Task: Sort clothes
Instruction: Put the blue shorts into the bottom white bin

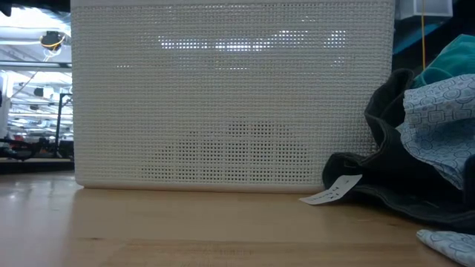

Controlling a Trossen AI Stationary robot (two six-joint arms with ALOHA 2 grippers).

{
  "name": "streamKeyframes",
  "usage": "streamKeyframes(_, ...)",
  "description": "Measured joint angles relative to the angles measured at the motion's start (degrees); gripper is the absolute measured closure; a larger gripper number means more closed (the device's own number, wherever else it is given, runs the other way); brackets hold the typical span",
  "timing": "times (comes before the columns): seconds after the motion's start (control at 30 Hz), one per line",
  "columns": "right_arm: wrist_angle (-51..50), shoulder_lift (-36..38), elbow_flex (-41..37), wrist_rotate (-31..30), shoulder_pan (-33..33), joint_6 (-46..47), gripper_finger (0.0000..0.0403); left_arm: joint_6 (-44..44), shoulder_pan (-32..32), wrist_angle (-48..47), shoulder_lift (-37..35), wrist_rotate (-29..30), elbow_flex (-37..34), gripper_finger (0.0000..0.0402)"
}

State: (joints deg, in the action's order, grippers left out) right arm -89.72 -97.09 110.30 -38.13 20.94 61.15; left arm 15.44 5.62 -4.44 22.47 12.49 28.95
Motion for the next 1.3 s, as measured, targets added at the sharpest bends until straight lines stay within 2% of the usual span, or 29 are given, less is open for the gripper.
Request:
streamKeyframes(0.23,-0.46,6.32,-9.84,-0.19,1.21,6.55,0.0194,-0.02,0.0,-0.07,0.01,0.0,0.0,0.0251)
streamKeyframes(0.57,-0.34,19.48,-31.58,3.32,1.21,21.32,0.0194,-0.03,-0.01,-0.09,0.01,0.0,0.0,0.0251)
streamKeyframes(0.83,-0.12,22.97,-46.29,4.94,1.14,30.36,0.0194,-0.03,0.0,0.07,0.01,0.01,0.0,0.0251)
streamKeyframes(1.07,5.49,22.98,-53.35,6.17,1.14,31.87,0.0194,-0.04,0.0,0.19,0.01,0.01,0.0,0.0251)
streamKeyframes(1.3,8.48,22.97,-55.04,3.0,1.12,33.28,0.0194,-0.04,0.0,0.3,0.01,0.02,0.0,0.0251)
